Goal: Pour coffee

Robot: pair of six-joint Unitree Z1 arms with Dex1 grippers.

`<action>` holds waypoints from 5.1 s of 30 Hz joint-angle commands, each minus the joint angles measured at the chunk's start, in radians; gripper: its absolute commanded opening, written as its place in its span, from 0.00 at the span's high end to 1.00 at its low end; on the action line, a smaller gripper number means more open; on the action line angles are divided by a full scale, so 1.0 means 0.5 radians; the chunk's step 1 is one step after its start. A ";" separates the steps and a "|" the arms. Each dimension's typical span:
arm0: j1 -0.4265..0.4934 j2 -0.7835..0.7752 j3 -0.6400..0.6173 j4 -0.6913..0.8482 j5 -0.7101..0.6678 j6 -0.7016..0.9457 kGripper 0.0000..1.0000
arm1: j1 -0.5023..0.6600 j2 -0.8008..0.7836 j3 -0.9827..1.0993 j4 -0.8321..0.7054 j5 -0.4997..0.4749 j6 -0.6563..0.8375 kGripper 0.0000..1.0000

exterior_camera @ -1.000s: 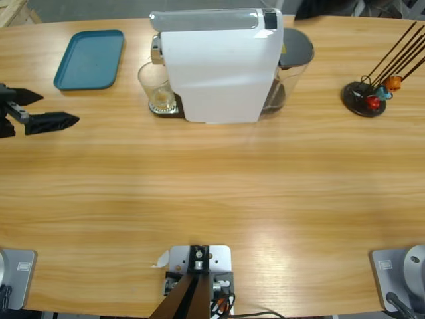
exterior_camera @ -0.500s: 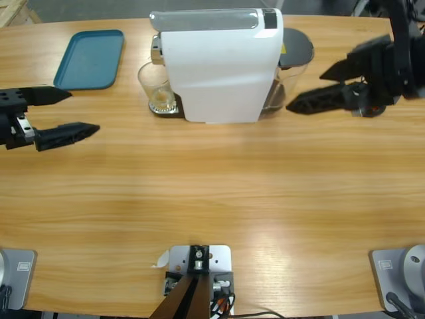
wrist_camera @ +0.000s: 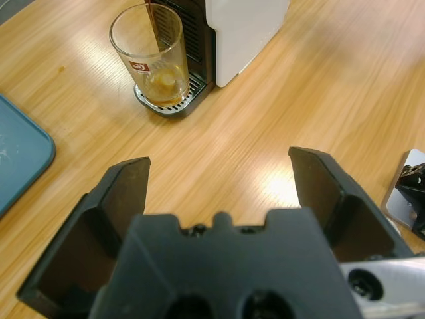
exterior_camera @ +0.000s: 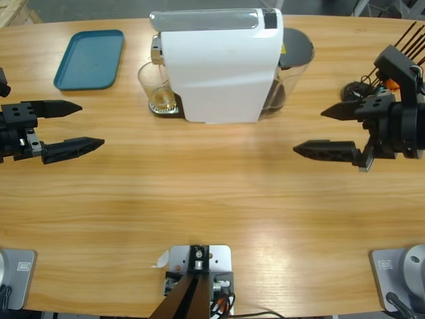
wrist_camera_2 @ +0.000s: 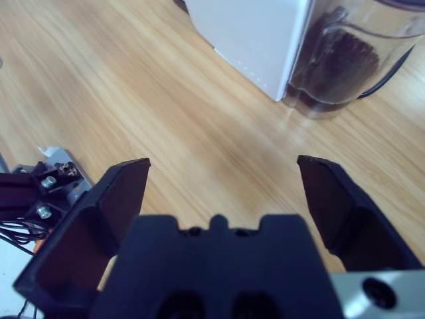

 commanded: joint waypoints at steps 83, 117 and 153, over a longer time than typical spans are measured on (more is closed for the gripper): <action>-0.031 -0.050 0.136 -0.068 0.323 0.075 0.09 | 0.196 -0.034 0.313 -0.373 -0.206 -0.148 0.00; -0.031 -0.019 0.134 -0.077 0.303 0.075 0.09 | 0.196 -0.026 0.320 -0.385 -0.203 -0.145 0.00; -0.031 -0.071 0.148 -0.101 0.283 0.078 0.09 | 0.196 -0.017 0.320 -0.391 -0.206 -0.145 0.00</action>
